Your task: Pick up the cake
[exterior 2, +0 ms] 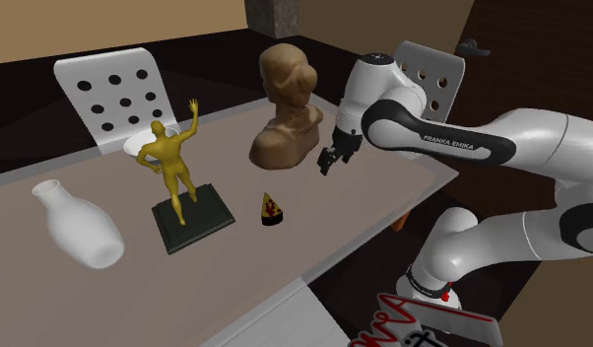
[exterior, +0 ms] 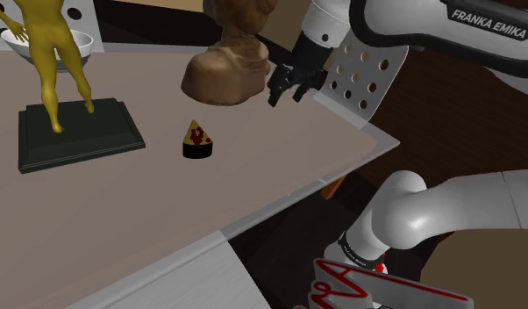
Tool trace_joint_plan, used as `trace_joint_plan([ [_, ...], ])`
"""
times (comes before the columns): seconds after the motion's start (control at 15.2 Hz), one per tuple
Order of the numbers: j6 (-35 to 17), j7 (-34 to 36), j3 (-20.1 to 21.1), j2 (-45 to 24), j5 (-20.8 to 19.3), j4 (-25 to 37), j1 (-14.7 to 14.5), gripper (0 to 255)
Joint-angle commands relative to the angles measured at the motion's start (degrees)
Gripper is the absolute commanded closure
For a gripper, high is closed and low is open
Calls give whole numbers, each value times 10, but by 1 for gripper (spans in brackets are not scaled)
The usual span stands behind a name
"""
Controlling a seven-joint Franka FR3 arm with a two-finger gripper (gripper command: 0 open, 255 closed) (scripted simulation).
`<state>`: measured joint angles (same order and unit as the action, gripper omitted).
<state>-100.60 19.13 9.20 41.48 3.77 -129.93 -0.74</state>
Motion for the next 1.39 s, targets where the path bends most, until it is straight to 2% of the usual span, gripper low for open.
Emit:
trace_joint_plan([
  [0.0,-11,34,26,-22,9,11,-1,0],
  [0.53,-62,168,130,-142,15,80,5,0],
  [0.99,-88,302,221,-284,-34,184,18,0],
  [1.32,-119,312,226,-292,-39,159,16,0],
])
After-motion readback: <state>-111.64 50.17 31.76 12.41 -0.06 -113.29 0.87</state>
